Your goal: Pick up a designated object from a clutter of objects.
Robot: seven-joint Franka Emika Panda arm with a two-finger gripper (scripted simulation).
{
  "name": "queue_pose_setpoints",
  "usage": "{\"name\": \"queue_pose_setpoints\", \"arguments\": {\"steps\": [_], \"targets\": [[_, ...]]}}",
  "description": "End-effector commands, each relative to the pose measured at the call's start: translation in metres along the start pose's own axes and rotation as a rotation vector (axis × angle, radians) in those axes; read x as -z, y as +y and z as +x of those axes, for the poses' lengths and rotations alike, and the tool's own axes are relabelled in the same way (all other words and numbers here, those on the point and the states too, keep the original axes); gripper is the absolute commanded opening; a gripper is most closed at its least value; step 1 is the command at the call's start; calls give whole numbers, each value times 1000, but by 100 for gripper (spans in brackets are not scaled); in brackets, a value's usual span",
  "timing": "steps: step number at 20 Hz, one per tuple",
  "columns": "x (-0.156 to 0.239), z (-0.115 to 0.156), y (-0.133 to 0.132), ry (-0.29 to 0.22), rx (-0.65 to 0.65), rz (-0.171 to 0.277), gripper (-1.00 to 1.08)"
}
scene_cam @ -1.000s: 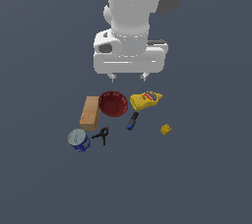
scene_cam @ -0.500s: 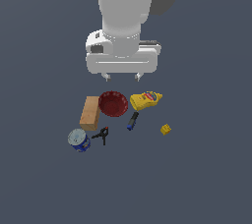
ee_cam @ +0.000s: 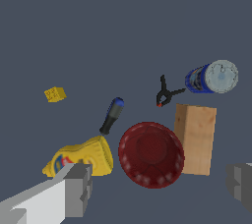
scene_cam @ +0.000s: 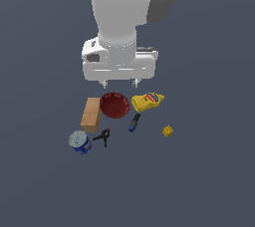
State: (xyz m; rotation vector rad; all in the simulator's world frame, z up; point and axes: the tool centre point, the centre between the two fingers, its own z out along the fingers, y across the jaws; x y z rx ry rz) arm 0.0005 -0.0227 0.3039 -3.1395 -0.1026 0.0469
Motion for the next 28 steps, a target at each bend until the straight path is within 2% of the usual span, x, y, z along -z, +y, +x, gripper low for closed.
{"name": "queue_pose_setpoints", "arguments": {"steps": [1,7,17,28], "targets": [[-6,7,7,1,20,2,100],[-28,29,33,7,89,6,100],[-85,67,96,19,240,7,100],[-150,89,161,27,388,-2,100]]}}
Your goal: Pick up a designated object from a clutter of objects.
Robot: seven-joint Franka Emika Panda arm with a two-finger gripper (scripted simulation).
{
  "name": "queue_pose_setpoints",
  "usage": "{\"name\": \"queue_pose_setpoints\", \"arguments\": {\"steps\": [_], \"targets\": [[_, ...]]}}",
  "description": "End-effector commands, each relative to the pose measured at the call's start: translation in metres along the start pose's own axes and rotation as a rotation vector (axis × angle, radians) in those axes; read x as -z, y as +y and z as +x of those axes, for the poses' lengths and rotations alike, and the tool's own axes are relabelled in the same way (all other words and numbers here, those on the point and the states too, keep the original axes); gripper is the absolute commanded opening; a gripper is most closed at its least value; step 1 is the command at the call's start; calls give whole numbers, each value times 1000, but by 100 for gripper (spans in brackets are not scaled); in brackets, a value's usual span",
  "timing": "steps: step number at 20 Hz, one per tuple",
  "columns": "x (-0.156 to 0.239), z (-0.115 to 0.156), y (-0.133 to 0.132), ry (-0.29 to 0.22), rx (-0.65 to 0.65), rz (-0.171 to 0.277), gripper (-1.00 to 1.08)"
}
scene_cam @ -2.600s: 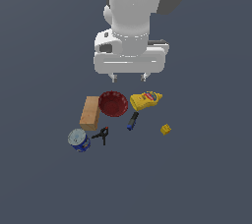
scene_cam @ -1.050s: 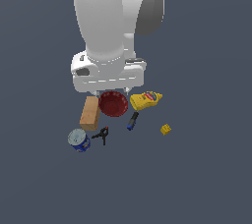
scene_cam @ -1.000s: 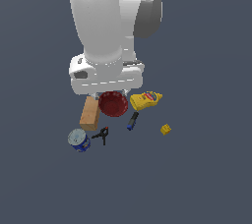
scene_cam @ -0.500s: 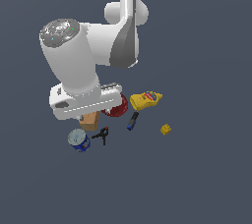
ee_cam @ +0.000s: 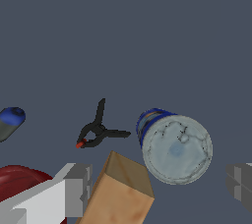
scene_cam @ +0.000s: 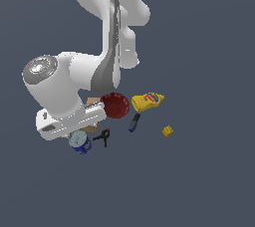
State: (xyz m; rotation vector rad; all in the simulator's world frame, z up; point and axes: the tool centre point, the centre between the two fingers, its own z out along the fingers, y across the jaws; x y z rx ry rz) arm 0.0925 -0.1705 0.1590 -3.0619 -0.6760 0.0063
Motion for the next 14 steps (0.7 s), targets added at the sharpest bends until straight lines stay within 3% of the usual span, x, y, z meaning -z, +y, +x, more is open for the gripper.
{"name": "queue_pose_setpoints", "arguments": {"steps": [1,14], "targets": [[-12,-2,11,2,28,-3,100],[-34,-7,31,2,73,-6,100]]}}
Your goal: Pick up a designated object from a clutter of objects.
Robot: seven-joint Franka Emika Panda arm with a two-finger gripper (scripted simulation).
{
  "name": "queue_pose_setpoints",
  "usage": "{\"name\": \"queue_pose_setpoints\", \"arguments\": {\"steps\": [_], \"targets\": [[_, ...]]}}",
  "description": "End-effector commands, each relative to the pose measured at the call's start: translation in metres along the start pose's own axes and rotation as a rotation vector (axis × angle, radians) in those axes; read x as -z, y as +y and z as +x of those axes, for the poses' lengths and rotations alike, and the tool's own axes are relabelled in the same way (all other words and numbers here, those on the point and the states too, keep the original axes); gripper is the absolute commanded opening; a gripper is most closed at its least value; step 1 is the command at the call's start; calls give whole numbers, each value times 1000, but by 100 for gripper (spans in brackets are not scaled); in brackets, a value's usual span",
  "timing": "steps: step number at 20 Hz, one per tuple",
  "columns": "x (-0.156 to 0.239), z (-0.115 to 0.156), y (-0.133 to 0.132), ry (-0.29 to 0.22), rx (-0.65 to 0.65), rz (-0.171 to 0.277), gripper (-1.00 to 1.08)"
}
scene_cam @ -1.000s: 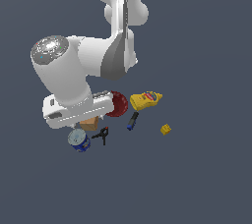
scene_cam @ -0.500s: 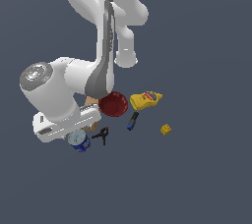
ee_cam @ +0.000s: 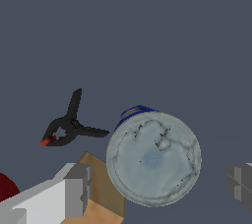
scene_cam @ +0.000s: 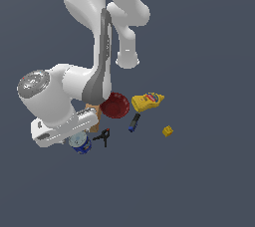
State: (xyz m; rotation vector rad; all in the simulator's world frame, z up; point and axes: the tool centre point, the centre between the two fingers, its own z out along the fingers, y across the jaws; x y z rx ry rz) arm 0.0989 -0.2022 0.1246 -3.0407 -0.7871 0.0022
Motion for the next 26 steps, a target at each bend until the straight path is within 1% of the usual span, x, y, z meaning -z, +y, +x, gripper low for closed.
{"name": "queue_pose_setpoints", "arguments": {"steps": [1,4,11,17,18,26], "targets": [[-1,0,0,0,1,0,100],[-10,0,0,1,1,0,100],[-45,-1,0,1,3,-1,100],[-50,0,1,1,4,-1,100],[-50,0,1,1,4,-1,-100],[-50,0,1,1,4,-1,-100]]}}
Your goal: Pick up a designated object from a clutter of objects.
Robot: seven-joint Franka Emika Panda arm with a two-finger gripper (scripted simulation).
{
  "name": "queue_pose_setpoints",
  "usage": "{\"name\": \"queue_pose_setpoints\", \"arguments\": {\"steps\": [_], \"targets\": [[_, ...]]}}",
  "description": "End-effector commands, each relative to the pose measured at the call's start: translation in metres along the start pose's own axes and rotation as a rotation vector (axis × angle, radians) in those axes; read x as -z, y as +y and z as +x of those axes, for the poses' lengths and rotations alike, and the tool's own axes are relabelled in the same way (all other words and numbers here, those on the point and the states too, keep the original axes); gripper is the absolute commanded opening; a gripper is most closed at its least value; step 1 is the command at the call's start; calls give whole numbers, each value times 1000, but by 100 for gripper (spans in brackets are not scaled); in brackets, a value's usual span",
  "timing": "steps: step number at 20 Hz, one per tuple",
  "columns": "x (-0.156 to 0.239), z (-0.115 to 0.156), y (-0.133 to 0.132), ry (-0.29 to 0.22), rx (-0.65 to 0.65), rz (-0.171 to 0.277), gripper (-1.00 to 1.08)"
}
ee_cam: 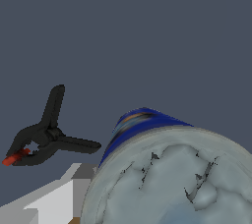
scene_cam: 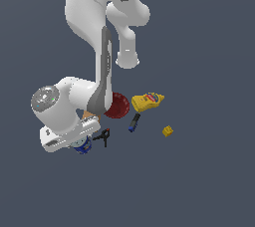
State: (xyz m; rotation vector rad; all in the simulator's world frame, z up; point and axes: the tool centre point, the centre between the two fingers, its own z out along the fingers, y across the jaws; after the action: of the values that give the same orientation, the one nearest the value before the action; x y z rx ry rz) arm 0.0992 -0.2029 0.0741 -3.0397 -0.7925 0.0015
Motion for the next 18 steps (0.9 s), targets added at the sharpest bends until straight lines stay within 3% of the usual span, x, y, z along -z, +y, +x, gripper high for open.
{"name": "queue_pose_setpoints", "arguments": {"steps": [1,10,18], "targets": [[0,1,0,1,0,0,-100],[9,-4,-7,0,0,0,-100],[39,-18,-30,0,0,0,-100]]}}
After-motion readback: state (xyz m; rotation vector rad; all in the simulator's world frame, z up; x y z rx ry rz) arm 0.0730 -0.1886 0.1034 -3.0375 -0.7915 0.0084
